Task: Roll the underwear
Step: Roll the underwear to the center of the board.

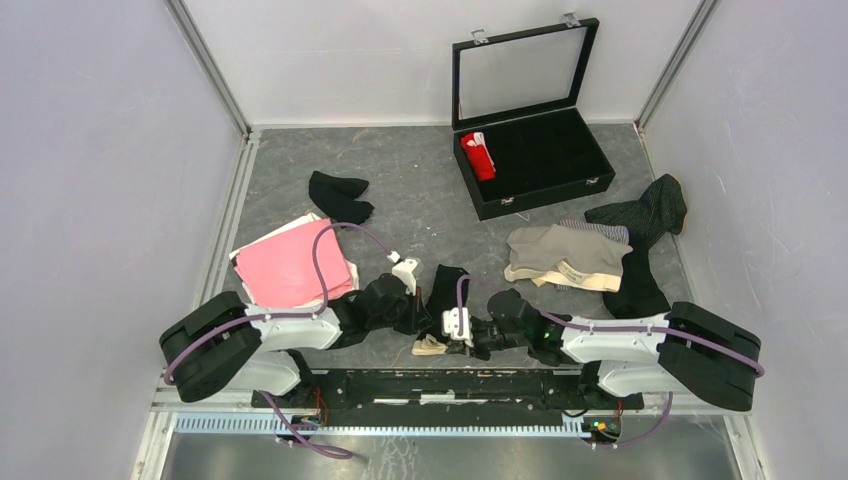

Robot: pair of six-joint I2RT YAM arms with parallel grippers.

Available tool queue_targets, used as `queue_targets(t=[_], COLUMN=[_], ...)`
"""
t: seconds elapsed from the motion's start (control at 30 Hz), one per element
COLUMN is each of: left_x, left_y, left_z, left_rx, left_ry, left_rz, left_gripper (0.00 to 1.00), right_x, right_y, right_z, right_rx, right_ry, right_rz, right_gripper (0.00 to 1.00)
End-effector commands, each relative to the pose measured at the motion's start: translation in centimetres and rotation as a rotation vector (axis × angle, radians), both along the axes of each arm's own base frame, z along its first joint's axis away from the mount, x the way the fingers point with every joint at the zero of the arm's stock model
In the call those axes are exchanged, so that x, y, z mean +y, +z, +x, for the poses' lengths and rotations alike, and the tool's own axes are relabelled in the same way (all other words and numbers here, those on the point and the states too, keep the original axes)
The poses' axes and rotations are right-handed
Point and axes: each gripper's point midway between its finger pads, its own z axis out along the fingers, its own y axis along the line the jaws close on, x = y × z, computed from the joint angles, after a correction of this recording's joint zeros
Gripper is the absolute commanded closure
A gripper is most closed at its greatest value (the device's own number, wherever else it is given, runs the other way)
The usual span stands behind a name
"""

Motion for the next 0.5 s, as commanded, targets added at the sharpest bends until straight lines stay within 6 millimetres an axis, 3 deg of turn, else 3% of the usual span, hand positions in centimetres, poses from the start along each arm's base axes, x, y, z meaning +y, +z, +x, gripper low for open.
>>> queue_targets(t=[0.0, 0.27, 0.47], left_x=[-0.5, 0.1, 0.2], left_y=[0.5, -0.4, -0.4], left_z=[0.8, 0.7, 0.6], left_rx=[-0.041, -0.029, -0.026], left_ry=[-0.010, 0.006, 0.008], left_rz=[-0.003, 0.024, 0.023], left_gripper=[0.98, 0.98, 0.98], right_x=[0.6, 0.7, 0.9], right_y=[1.4, 1.6, -0.2], right_z=[-0.3, 0.4, 1.1], right_rx=[0.084, 0.222, 0.368], right_ry=[-0.025, -0.096, -0.146], right_rz=[0.104, 0.113, 0.002], right_gripper=[1.00, 1.00, 0.99])
